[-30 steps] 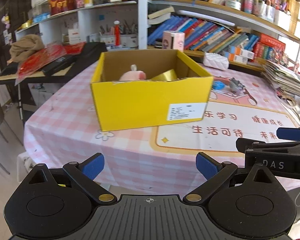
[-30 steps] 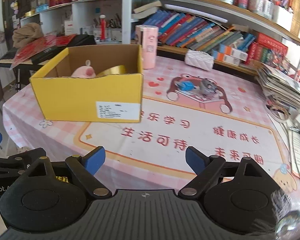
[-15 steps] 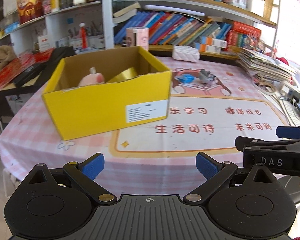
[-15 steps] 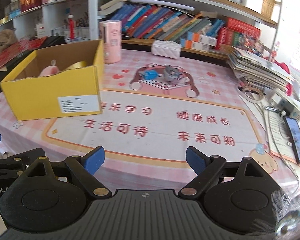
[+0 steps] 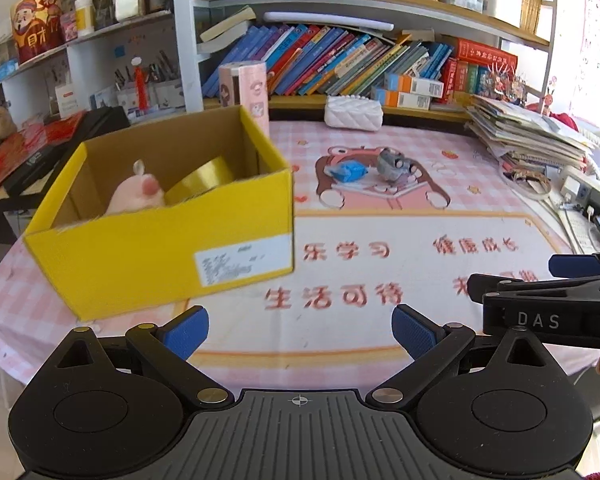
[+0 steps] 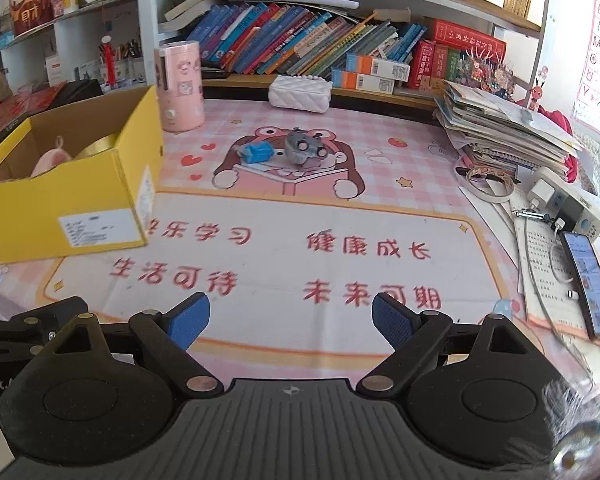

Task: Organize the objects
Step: 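Withdraw both open grippers from the box toward the blue-and-grey toy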

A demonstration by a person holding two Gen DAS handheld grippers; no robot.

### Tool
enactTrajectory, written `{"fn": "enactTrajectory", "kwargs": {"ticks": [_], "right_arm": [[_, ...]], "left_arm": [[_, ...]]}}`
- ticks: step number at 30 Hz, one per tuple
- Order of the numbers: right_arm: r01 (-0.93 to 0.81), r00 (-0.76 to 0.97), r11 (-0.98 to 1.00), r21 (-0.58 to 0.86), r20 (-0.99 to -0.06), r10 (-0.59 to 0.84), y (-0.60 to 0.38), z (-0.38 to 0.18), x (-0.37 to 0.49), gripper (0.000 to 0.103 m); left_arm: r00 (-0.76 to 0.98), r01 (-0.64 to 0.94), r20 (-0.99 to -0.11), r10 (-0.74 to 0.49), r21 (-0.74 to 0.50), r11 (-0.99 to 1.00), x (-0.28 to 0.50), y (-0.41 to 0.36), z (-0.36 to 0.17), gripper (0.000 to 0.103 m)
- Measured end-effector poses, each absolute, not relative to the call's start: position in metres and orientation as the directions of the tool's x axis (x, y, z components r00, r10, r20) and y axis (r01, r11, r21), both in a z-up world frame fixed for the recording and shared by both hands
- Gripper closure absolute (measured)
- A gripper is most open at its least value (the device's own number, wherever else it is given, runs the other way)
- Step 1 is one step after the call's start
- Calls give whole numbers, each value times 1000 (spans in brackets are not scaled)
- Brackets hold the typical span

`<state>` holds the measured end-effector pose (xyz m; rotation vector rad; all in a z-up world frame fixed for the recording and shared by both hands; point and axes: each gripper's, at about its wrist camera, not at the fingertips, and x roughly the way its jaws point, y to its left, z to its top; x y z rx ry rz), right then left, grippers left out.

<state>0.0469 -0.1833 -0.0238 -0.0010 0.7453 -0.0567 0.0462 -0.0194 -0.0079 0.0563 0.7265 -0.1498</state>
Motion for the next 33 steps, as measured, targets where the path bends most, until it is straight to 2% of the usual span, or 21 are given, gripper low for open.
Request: {"fn": "enactTrajectory", "kwargs": {"ticks": [18,28,33], "right_arm": [[-58,729,998,2,-683,44,-250,-23,134,18],[-96,710,995,29,-698,89,-276,-33,164,19],[-97,708,994,41,-699,97,-286,-37,172,19]], "left_arm": [[749,74,-660,-63,-11,997,117,-83,-13,3],[737,40,-673,-62,-48,998,141,-106,-20,0],[737,22,-675,-34,-27,999,150,-115,-23,0]]}}
